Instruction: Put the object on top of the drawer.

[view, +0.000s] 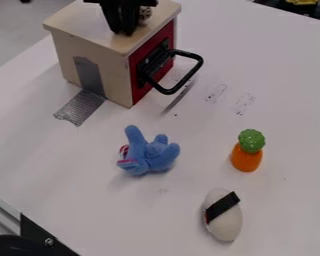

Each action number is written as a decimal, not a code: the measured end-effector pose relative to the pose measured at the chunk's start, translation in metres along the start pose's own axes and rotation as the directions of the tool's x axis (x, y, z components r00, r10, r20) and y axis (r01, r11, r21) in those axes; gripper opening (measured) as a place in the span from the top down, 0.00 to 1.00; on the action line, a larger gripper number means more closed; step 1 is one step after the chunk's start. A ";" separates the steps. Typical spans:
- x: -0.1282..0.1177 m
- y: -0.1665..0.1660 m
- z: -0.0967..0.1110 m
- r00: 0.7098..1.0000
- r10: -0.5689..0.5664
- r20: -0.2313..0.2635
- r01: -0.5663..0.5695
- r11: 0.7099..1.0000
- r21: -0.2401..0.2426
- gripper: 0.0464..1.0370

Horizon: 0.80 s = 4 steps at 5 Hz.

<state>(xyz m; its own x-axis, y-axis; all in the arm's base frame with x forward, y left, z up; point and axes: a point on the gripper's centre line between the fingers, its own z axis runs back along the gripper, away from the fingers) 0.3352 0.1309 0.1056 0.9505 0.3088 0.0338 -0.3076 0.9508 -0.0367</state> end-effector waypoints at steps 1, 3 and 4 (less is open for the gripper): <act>-0.004 0.000 0.004 1.000 0.003 -0.011 -0.003 1.000 0.003 0.35; -0.006 -0.009 0.040 0.999 -0.008 0.039 0.008 1.000 0.002 0.04; -0.004 -0.020 0.049 0.998 -0.047 0.032 0.047 0.999 0.011 0.04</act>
